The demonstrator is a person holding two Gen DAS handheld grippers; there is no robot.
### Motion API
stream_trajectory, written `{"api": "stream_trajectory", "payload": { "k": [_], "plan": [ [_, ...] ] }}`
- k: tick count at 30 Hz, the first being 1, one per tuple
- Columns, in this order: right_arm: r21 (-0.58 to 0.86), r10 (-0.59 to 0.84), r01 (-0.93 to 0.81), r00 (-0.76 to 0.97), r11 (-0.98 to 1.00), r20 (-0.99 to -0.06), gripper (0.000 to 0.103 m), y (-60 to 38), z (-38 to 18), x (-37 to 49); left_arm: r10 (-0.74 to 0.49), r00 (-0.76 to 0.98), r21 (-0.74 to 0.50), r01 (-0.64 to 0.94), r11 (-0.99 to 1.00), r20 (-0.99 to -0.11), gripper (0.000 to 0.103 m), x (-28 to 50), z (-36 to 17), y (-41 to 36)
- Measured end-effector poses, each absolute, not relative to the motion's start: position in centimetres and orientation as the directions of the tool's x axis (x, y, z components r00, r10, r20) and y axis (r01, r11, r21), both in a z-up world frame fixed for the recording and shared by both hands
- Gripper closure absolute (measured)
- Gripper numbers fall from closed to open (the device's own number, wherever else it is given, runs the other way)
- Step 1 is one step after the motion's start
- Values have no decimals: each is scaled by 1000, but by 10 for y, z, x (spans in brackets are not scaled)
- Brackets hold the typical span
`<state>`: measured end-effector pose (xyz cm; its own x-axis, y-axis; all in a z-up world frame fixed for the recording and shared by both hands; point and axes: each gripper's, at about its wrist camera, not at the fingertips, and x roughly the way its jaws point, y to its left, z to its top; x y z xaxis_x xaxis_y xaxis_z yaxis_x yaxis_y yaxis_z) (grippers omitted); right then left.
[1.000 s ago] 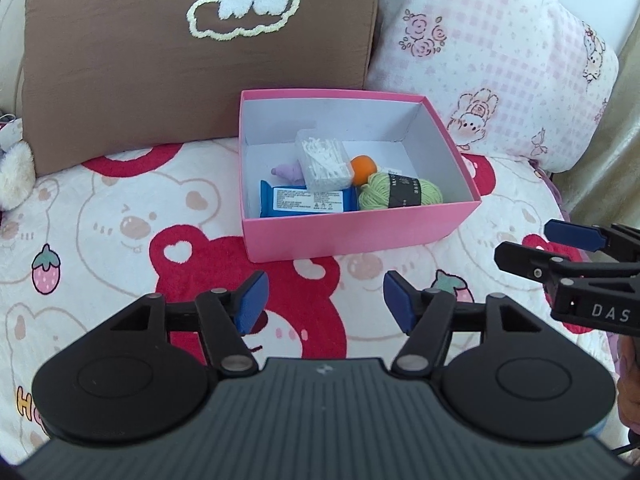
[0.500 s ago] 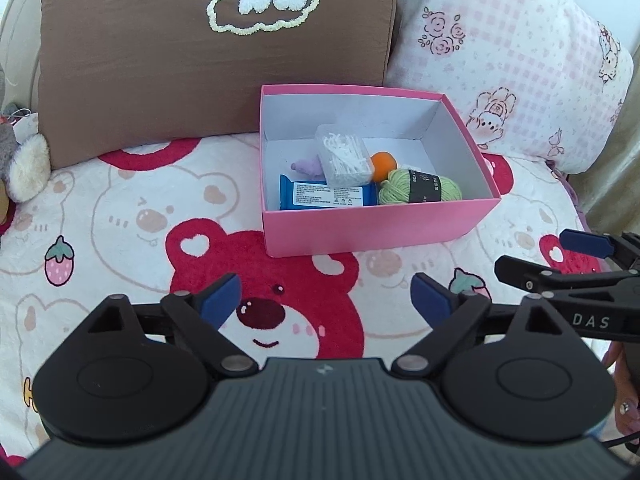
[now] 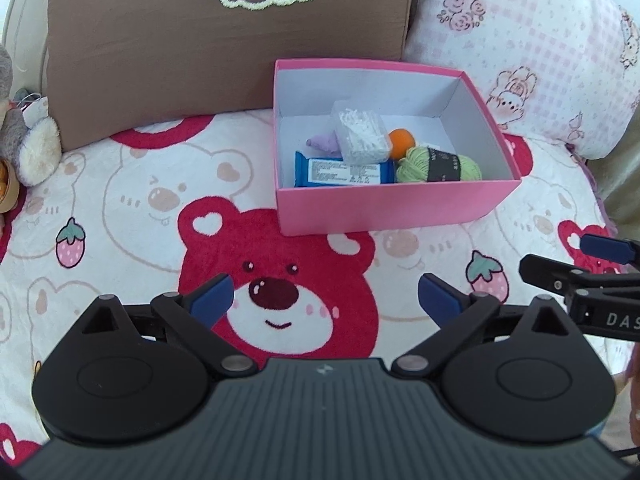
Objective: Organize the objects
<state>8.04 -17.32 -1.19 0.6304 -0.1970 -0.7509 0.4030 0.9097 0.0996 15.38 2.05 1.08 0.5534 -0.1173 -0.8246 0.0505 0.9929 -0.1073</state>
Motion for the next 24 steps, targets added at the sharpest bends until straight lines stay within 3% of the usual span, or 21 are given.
{"api": "stream_trajectory", "payload": {
  "k": [24],
  "plan": [
    [61,-224,434,575,899,-787,7,-167,2,71,-64,492,-45,50,998,-868,3,151,15,9]
  ]
}}
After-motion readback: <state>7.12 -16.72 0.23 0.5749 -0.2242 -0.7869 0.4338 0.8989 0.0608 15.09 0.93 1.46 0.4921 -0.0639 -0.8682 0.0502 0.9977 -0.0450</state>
